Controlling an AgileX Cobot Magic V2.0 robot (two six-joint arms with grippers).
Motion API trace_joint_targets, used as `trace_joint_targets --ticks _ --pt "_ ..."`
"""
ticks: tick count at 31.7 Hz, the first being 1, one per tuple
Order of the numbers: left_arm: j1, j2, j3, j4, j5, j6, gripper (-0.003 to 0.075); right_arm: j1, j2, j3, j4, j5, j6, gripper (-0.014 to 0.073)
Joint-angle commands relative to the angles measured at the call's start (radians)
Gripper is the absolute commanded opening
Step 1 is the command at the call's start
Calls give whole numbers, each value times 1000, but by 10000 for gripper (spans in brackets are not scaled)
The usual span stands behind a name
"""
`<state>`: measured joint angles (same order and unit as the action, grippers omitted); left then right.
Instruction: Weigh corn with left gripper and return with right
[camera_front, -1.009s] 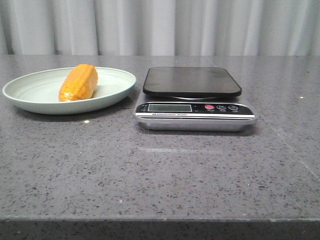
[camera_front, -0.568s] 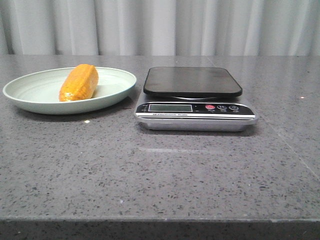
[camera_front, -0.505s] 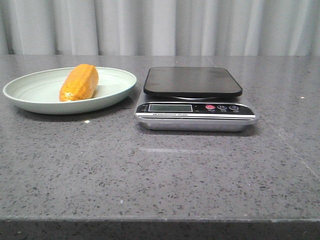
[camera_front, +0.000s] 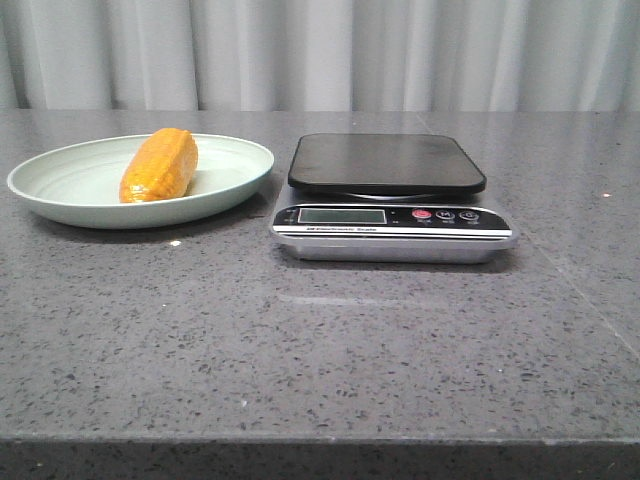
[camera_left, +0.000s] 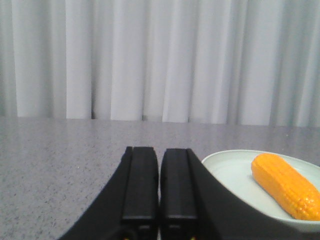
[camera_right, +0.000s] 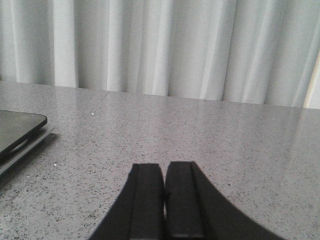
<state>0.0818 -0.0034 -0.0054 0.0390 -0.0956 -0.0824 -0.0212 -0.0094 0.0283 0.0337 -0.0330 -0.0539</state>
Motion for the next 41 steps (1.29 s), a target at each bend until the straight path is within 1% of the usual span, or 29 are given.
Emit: trace_joint_targets --ticks 1,5,7,9,13,16,19,23,28,30,33,34,36,39,41 --pt "-6 -20 -88 -12 -69 -1 127 -7 -18 -8 -14 -75 -7 171" --pt "-6 26 -276 -12 83 -1 127 -7 -18 -8 -14 -75 -7 171" --pt "-6 75 -369 -12 192 -1 127 -7 -18 -8 -14 -75 -7 171" --pt "-30 130 -455 -12 281 -1 127 -7 -18 -8 -14 -75 -7 171" --pt "-118 211 -550 -12 411 -1 127 -7 -18 -8 -14 -75 -7 171" --pt "-169 263 -565 -12 514 -1 127 -7 -18 -8 -14 -75 -7 171" --pt "-195 296 -550 -12 520 -1 127 -7 -18 -8 -14 -75 -7 171" --pt "-197 331 -523 -12 525 -1 127 -7 -18 -8 -14 -75 -7 171" --pt "-192 382 -527 -24 545 -1 137 -7 -18 -8 -14 -75 -7 171" --pt "-192 408 -531 -32 555 -1 174 -7 -18 -8 -14 -75 -7 171" --pt "-192 448 -551 -39 584 -1 270 -7 -18 -8 -14 -75 -7 171" --pt "-192 463 -562 -39 597 -1 312 -7 -18 -8 -14 -75 -7 171" --pt "-192 504 -586 -39 620 -1 431 -7 -18 -8 -14 -75 -7 171" --pt "-192 559 -620 -39 632 -1 572 -7 -18 -8 -14 -75 -7 171" --pt "-192 599 -648 -45 639 -1 630 -7 -18 -8 -14 -75 -7 171"
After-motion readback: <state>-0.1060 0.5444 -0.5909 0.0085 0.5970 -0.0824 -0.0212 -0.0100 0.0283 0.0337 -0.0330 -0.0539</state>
